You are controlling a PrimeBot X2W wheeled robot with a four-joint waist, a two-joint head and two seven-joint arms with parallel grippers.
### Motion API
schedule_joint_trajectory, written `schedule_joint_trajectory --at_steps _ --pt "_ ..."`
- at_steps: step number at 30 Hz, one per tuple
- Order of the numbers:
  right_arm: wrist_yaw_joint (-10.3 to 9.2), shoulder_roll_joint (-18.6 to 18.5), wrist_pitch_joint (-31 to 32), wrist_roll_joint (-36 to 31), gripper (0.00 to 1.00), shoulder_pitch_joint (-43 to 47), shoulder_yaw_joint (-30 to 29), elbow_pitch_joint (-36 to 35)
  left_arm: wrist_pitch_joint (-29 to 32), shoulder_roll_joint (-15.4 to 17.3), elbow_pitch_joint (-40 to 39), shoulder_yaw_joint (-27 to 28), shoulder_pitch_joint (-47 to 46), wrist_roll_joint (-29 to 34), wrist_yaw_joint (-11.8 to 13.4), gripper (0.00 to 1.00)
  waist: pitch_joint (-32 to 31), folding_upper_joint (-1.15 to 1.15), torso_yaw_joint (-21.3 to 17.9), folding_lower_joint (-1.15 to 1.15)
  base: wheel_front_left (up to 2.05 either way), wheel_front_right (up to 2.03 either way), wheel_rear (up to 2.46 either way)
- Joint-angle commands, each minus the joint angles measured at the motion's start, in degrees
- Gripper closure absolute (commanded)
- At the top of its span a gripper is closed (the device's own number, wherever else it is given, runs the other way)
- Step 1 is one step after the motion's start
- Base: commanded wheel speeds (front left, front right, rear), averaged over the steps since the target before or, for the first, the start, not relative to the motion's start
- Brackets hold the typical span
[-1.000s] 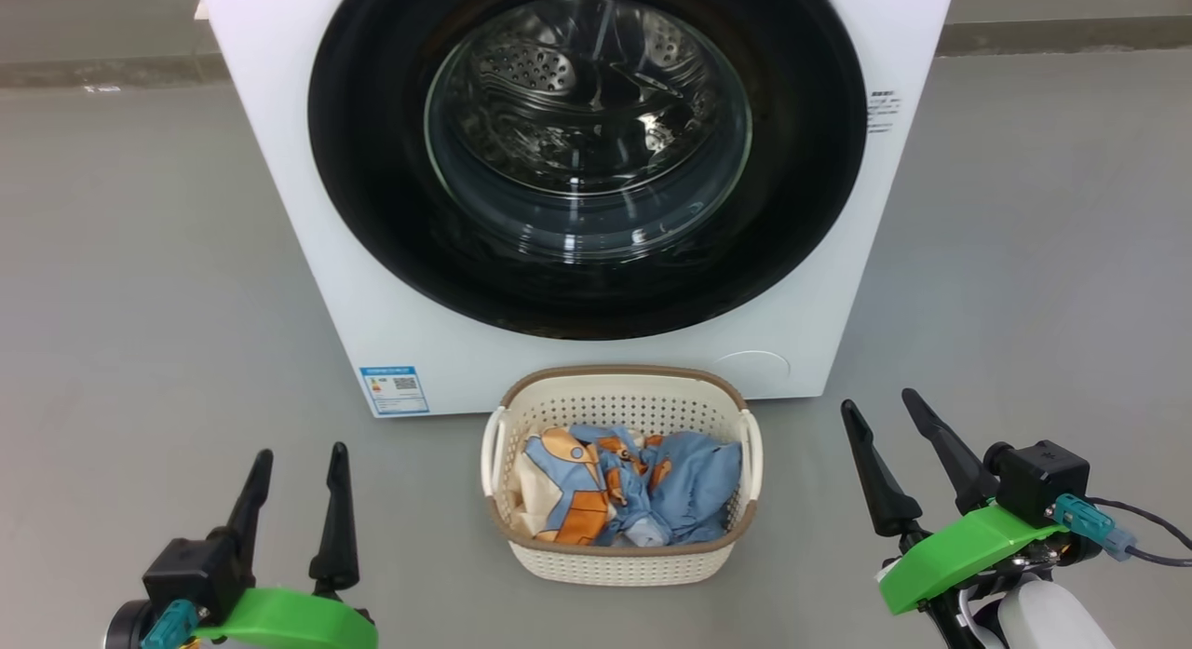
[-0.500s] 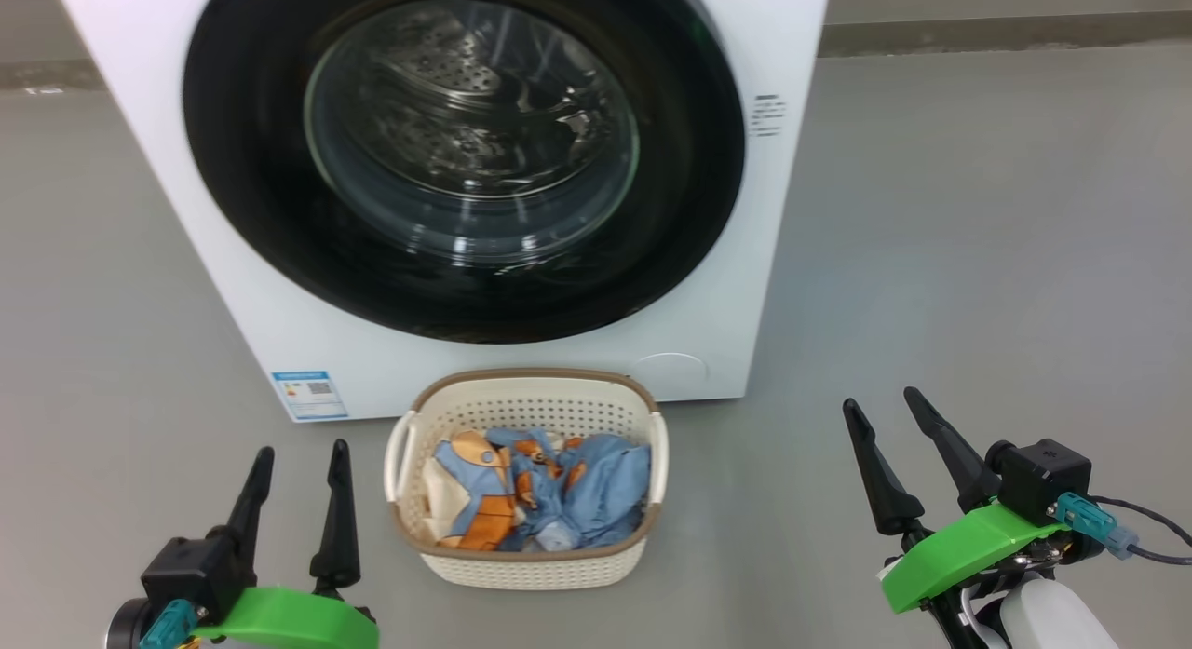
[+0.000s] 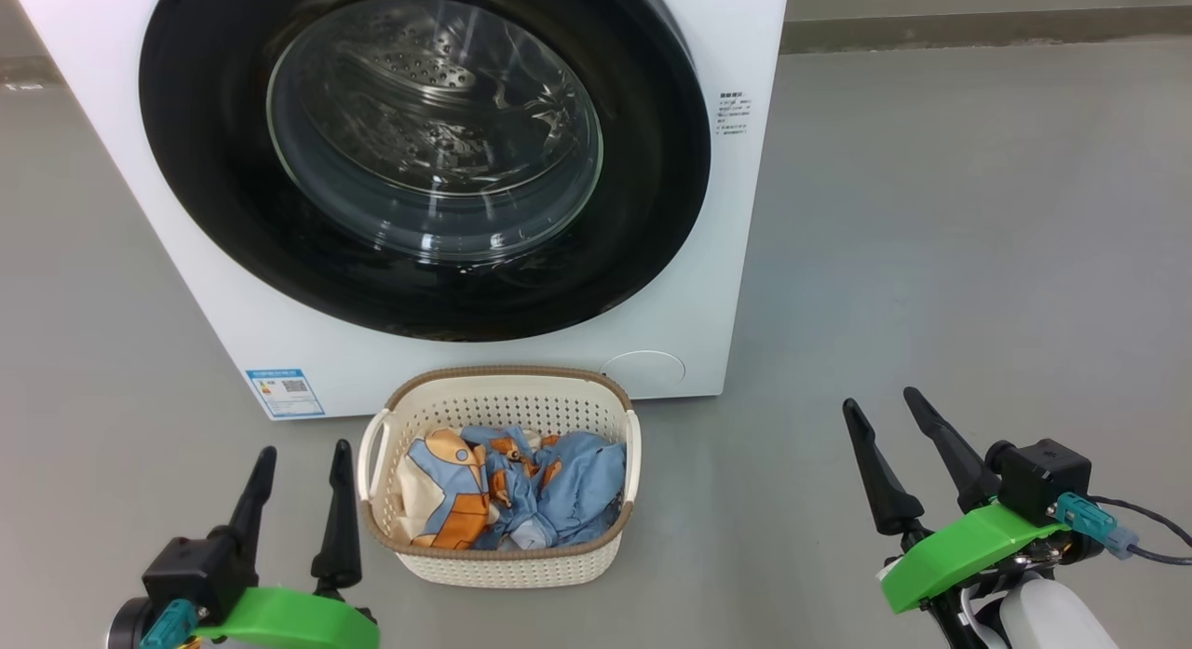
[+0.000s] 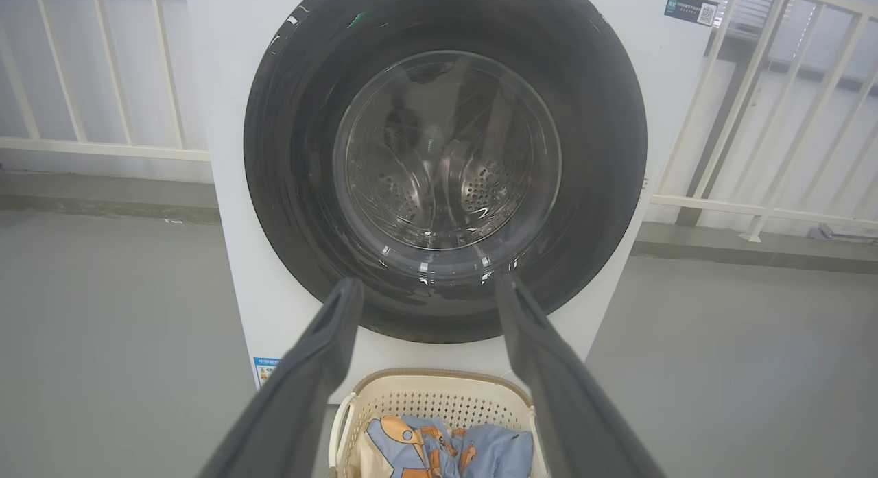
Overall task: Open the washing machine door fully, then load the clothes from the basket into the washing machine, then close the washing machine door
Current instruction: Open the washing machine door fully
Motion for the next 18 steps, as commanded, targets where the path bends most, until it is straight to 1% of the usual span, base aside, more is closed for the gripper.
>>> schedule_joint_trajectory --at_steps 1,18 --pt "0.09 -0.22 -0.69 0.26 0.00 -1.66 1.03 -1.24 -0.52 0.76 -1.20 1.65 -2.06 -0.13 -0.13 0.00 -0.01 0.00 0.03 0.00 0.00 0.00 0.00" --pt "0.09 -0.74 -0.69 0.64 0.00 -1.81 1.73 -0.74 -0.52 0.75 -0.13 1.41 -2.20 -0.36 -0.11 0.00 -0.07 0.00 -0.03 0.00 0.00 0.00 0.00"
